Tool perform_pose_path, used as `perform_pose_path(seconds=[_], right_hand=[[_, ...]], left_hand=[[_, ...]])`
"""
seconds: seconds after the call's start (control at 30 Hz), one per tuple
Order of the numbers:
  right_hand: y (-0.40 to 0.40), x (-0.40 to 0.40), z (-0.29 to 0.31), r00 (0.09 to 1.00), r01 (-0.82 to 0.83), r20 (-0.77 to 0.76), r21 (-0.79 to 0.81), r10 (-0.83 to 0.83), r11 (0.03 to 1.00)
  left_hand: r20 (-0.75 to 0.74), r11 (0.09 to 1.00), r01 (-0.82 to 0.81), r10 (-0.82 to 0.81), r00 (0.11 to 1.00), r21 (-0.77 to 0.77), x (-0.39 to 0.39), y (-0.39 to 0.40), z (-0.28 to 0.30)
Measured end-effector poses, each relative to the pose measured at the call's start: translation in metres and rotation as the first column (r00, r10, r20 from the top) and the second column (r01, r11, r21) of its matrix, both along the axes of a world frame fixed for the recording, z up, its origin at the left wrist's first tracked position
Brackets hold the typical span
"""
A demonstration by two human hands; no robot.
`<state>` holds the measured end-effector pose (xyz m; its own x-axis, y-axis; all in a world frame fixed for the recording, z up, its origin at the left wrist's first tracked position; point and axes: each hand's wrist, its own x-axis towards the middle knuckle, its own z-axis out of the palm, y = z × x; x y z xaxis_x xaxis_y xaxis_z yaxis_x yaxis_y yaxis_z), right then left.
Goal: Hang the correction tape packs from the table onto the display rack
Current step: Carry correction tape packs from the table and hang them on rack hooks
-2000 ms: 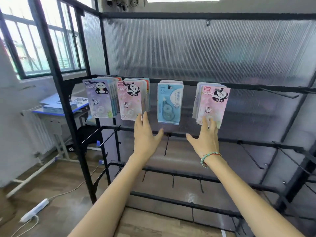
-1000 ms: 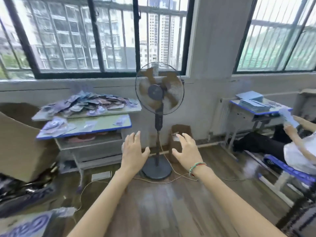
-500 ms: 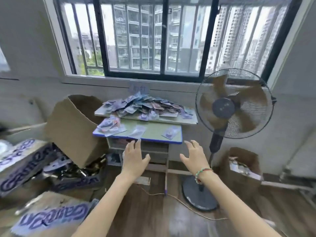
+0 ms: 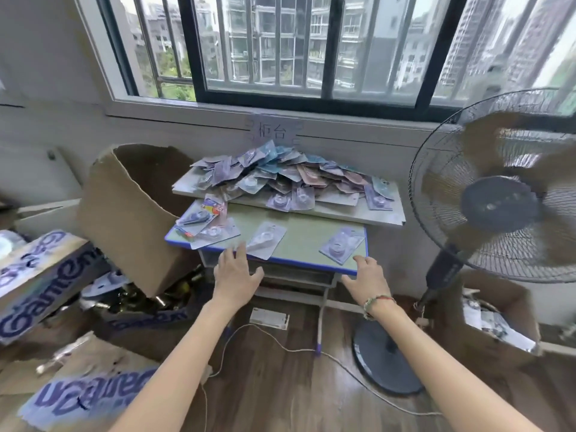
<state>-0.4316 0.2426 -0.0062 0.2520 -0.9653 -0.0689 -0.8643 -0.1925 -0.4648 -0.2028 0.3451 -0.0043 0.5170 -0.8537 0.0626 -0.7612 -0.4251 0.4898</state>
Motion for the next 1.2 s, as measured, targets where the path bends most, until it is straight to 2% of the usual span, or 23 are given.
perform_pose_path(seconds=[0.23,0.4,0.57,0.77,0.93,1.07,1.2], right_hand=[[-0.09,0.055,-0.037,0.988,0.109,-0.117,0.09,-0.098,0.99],[-0.131,0.085,-0.062,0.965,0.242,-0.136,0.135,-0.225,0.961],[-0.157,0.095,-0.087,0.94,0.316,-0.185,0.147,-0.288,0.937],[-0.197,0.1,-0.099,0.917,0.374,-0.187,0.105,-0.351,0.921],[-0.224,0.104,-0.11,0.897,0.413,-0.229,0.128,-0.378,0.902],[-0.225,0.11,-0.111,0.919,0.357,-0.233,0.141,-0.319,0.924],[-0.201,0.117,-0.117,0.96,0.181,-0.246,0.173,-0.135,0.968]], left_hand=[[-0.082,0.994,0.065,-0.058,0.995,0.093,0.062,-0.108,-0.043],[-0.123,0.981,0.112,-0.093,0.988,0.156,0.09,-0.162,-0.064],[-0.097,0.95,0.183,-0.163,0.982,0.254,0.098,-0.199,-0.081],[-0.1,0.93,0.226,-0.206,0.973,0.289,0.104,-0.229,-0.099],[-0.05,0.909,0.205,-0.201,0.978,0.363,0.105,-0.242,-0.109],[-0.017,0.903,0.197,-0.207,0.978,0.381,0.102,-0.241,-0.117],[-0.071,0.909,0.208,-0.196,0.978,0.362,0.09,-0.234,-0.12]])
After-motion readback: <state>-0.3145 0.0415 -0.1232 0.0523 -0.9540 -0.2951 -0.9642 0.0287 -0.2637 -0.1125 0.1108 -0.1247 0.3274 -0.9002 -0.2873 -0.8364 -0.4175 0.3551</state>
